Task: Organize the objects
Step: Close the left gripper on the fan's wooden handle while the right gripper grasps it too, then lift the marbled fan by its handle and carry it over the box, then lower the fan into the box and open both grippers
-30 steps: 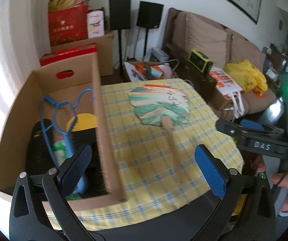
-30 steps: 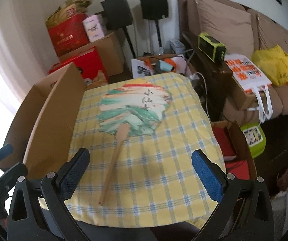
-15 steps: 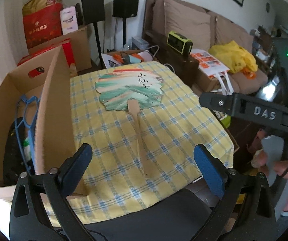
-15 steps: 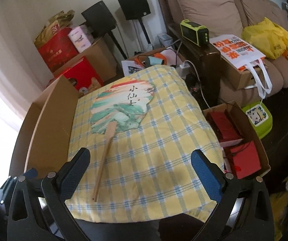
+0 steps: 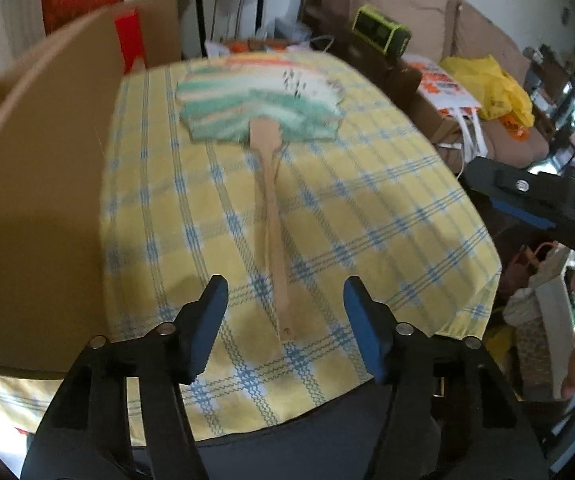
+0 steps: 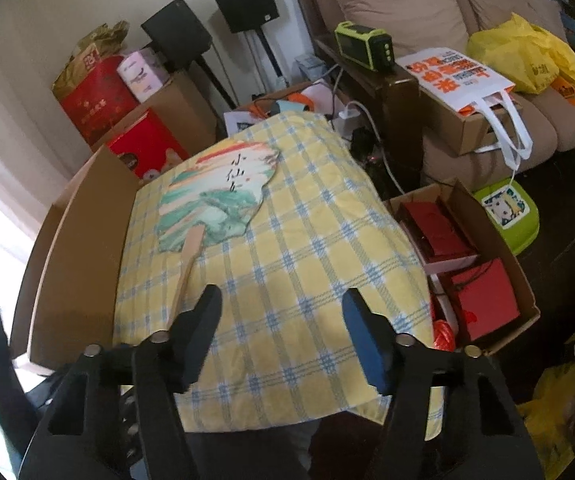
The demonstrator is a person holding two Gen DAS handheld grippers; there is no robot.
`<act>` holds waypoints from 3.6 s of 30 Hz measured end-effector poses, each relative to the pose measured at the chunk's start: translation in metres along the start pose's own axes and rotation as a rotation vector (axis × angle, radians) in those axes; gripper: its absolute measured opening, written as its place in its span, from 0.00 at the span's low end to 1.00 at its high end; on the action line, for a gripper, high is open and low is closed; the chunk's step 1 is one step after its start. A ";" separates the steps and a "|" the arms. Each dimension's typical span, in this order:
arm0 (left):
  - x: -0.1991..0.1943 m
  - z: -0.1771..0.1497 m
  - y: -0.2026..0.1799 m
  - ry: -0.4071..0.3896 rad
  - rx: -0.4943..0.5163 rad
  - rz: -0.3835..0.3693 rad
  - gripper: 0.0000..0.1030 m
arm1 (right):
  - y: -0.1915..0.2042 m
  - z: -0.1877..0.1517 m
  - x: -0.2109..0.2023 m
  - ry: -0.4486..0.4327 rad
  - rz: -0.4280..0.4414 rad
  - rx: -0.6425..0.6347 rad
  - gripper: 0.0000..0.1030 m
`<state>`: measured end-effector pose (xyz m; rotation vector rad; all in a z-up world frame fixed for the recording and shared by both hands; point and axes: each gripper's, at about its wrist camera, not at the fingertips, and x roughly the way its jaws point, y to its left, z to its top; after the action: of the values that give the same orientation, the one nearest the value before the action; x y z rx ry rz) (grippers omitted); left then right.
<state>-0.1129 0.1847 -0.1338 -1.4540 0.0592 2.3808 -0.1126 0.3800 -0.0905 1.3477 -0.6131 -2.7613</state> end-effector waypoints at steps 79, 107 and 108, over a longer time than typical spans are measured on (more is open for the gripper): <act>-0.148 0.003 0.094 -0.343 -0.177 -0.247 0.11 | 0.172 0.015 0.011 0.058 0.598 -0.164 0.16; -0.130 -0.006 0.245 -0.300 -0.398 -0.220 0.13 | 0.316 -0.005 0.109 0.255 0.632 -0.268 0.16; -0.127 -0.006 0.246 -0.293 -0.398 -0.219 0.13 | 0.316 -0.005 0.113 0.260 0.625 -0.268 0.16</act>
<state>-0.1331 -0.0821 -0.0617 -1.1691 -0.6443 2.4812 -0.2304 0.0667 -0.0688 1.1727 -0.5124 -2.0507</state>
